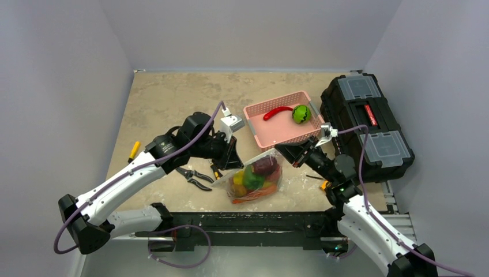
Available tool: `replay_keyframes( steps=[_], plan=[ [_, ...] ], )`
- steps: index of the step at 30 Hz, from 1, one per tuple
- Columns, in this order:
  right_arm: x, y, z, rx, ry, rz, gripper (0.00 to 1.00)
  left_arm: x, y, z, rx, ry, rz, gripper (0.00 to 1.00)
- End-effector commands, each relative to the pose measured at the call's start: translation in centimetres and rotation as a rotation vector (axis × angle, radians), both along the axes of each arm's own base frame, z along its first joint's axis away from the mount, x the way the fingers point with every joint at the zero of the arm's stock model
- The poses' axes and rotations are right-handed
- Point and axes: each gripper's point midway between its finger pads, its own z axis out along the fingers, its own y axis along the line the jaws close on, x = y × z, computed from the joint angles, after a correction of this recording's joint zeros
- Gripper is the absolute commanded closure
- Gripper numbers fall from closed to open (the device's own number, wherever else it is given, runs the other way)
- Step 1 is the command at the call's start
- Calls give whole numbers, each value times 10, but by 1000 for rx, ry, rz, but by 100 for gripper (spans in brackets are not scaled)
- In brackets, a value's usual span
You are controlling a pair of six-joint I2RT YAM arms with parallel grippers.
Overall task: Place the food in the zip-top bag and seal the zipper
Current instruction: Zip the zipper food storage bag at the center of the board.
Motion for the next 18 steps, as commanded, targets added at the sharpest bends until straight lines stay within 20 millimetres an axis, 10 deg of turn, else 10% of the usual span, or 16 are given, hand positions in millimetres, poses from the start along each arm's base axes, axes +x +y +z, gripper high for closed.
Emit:
replay_keyframes(
  steps=[1, 18],
  plan=[
    [19, -17, 16, 6, -40, -123, 100, -20, 25, -9, 46, 11, -8, 100],
    [21, -17, 22, -4, -55, -116, 100, -53, 78, -35, 123, 73, 122, 100]
  ],
)
